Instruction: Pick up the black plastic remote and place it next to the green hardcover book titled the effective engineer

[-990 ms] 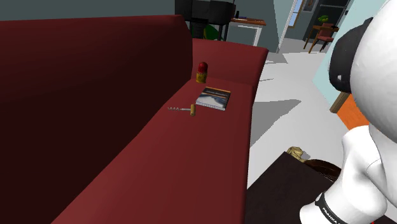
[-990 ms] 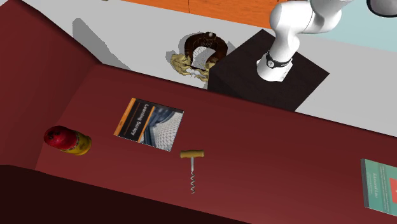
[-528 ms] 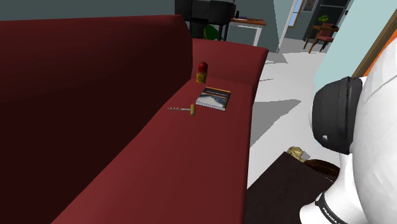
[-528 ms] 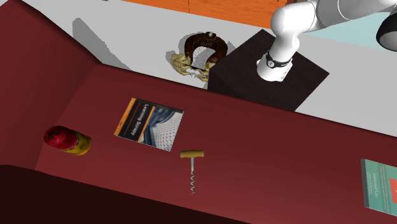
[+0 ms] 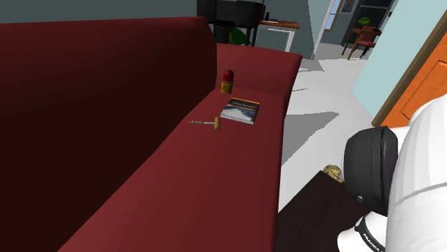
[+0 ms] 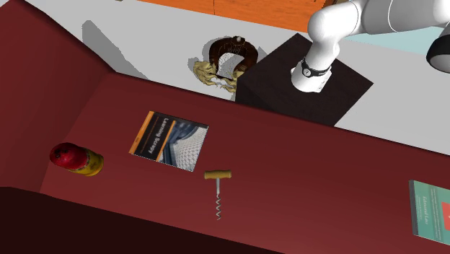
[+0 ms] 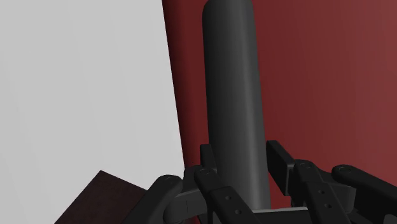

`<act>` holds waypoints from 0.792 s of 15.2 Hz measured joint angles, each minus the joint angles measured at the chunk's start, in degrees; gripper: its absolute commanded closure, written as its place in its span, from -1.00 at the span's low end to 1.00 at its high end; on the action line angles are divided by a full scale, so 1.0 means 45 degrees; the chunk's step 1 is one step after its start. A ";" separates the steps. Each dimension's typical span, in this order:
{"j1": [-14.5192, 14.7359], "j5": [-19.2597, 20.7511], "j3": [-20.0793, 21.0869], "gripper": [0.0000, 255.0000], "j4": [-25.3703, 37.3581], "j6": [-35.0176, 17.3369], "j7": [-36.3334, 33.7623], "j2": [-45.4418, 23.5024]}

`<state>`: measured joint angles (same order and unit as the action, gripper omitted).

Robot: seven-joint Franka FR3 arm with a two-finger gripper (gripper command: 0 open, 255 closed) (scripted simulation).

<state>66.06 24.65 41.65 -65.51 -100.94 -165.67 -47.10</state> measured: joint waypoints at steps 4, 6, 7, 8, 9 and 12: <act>-0.0077 0.0099 -0.0071 1.00 -0.0414 -0.0522 -0.0053 -0.0160; -0.0113 0.0154 -0.0114 1.00 -0.0613 -0.0788 -0.0080 -0.0252; -0.0069 0.0204 -0.0156 1.00 -0.0606 -0.0899 -0.0099 -0.0366; -0.0054 0.0234 -0.0182 1.00 -0.0636 -0.0990 -0.0110 -0.0434; -0.0086 0.0258 -0.0194 1.00 -0.0791 -0.1147 -0.0141 -0.0451; -0.0100 0.0285 -0.0213 1.00 -0.0880 -0.1276 -0.0153 -0.0497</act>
<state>65.61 25.94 40.69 -69.47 -106.68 -166.36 -49.34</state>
